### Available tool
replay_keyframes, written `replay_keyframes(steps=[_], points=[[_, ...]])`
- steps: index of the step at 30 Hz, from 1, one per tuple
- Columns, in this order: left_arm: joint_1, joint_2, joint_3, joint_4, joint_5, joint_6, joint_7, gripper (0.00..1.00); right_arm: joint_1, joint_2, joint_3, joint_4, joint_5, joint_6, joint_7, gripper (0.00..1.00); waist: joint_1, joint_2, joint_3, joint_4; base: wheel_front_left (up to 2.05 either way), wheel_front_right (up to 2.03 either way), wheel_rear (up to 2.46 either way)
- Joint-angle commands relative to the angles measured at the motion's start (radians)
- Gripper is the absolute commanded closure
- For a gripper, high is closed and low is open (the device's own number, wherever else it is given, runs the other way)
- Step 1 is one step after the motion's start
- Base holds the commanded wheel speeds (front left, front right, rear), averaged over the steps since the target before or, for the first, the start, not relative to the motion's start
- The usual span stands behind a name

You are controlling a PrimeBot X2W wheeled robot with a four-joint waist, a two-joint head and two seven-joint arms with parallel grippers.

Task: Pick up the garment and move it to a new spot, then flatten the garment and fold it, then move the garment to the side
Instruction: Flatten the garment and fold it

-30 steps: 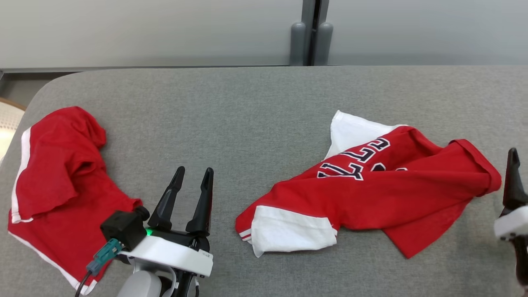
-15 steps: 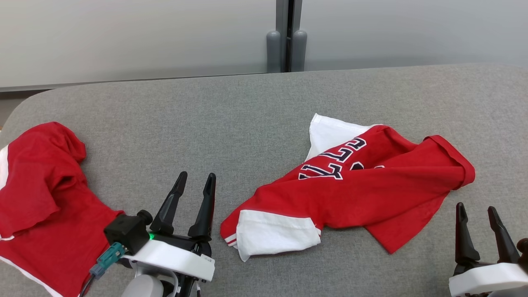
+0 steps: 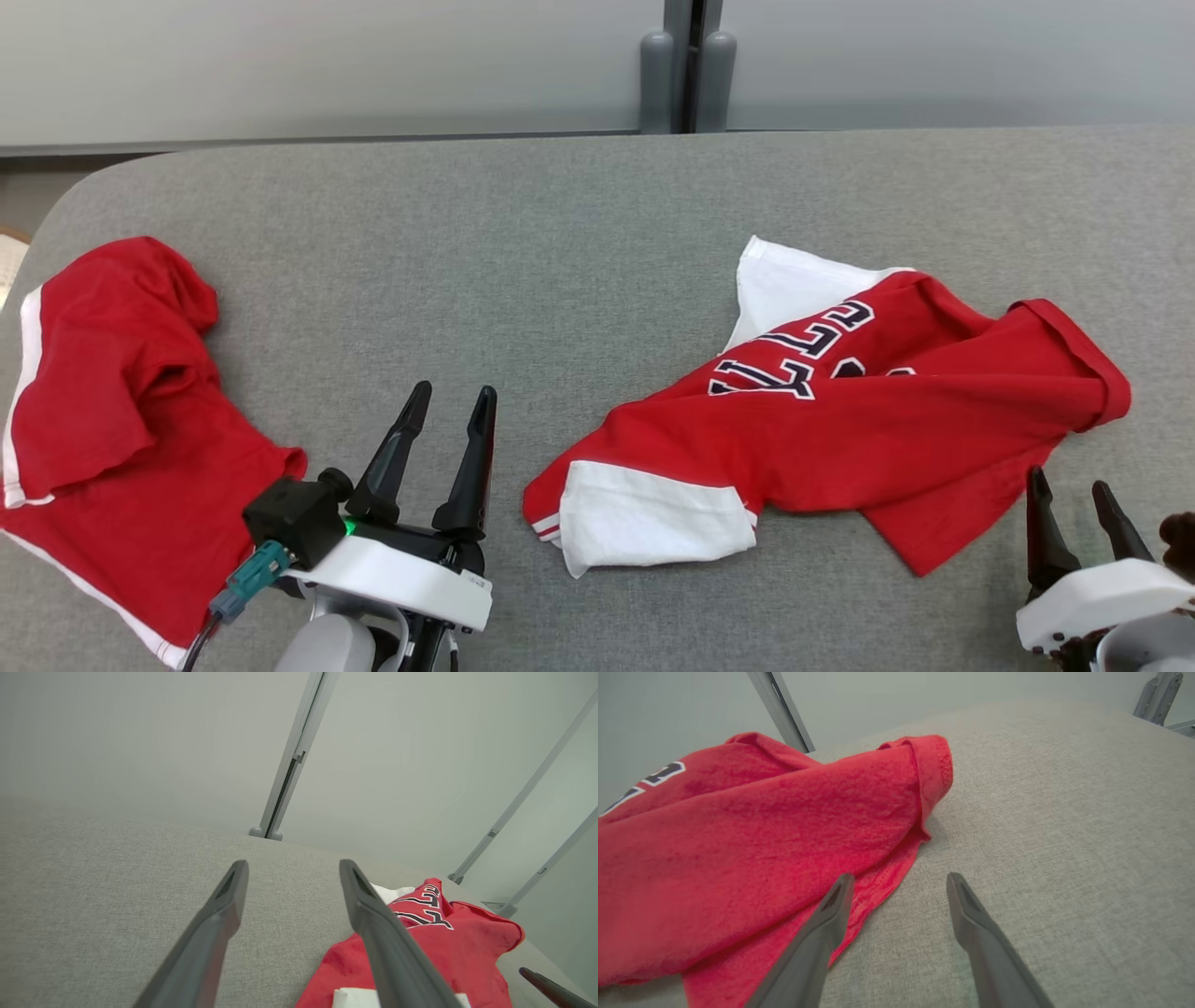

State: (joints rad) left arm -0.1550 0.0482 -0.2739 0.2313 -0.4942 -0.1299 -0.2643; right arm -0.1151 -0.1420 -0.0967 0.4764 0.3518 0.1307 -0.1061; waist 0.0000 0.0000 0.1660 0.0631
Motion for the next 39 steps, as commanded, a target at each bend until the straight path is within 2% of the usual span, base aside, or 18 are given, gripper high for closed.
replay_keyframes(steps=[1, 10, 11, 12, 17, 22, 28, 33, 39], points=[[-0.018, 0.004, 0.002, 0.000, 0.000, -0.001, 0.000, 0.00, -0.019, -0.005, -0.003, 0.010, 0.003, 0.000, 0.008, 0.00, 0.0000, 0.0000, 0.011, 0.012, 0.00, 0.00, 0.00], [-0.023, 0.004, -0.002, 0.001, -0.006, -0.001, 0.000, 0.00, -0.083, 0.000, -0.019, 0.108, -0.008, 0.000, 0.064, 0.00, 0.0000, 0.0000, 0.026, 0.040, 0.00, 0.00, 0.00], [-0.025, 0.004, -0.001, 0.000, -0.006, -0.001, 0.000, 0.00, -0.088, 0.002, -0.015, 0.115, -0.005, 0.000, 0.067, 0.30, 0.0000, 0.0000, 0.028, 0.041, 0.00, 0.00, 0.00], [-0.027, 0.004, 0.000, 0.000, -0.006, -0.001, 0.000, 0.00, -0.092, 0.003, -0.005, 0.117, -0.002, 0.000, 0.070, 1.00, 0.0000, 0.0000, 0.029, 0.042, 0.00, 0.00, 0.00], [-0.027, 0.004, 0.009, 0.004, -0.001, -0.001, 0.000, 0.00, -0.095, -0.017, 0.035, 0.112, 0.011, 0.000, 0.066, 1.00, 0.0000, 0.0000, 0.025, 0.034, 0.00, 0.00, 0.00], [-0.015, 0.004, 0.011, 0.009, 0.000, -0.001, 0.000, 0.00, -0.075, -0.040, 0.029, 0.088, 0.005, 0.000, 0.045, 1.00, 0.0000, 0.0000, 0.007, 0.018, 0.00, 0.00, 0.00], [0.008, 0.004, 0.014, 0.011, -0.006, -0.001, 0.000, 0.00, -0.030, -0.105, -0.011, -0.016, -0.040, 0.000, 0.046, 1.00, 0.0000, 0.0000, -0.035, -0.017, 0.00, 0.00, 0.00], [0.029, 0.004, 0.012, 0.008, -0.015, -0.001, 0.000, 0.00, 0.038, -0.190, -0.043, -0.167, -0.073, 0.000, 0.124, 1.00, 0.0000, 0.0000, -0.069, -0.040, 0.00, 0.00, 0.00], [0.040, 0.004, 0.010, -0.003, -0.026, -0.001, 0.000, 0.00, 0.168, -0.297, -0.066, -0.367, -0.026, 0.000, 0.317, 1.00, 0.0000, 0.0000, -0.077, -0.055, 0.00, 0.00, 0.00]])
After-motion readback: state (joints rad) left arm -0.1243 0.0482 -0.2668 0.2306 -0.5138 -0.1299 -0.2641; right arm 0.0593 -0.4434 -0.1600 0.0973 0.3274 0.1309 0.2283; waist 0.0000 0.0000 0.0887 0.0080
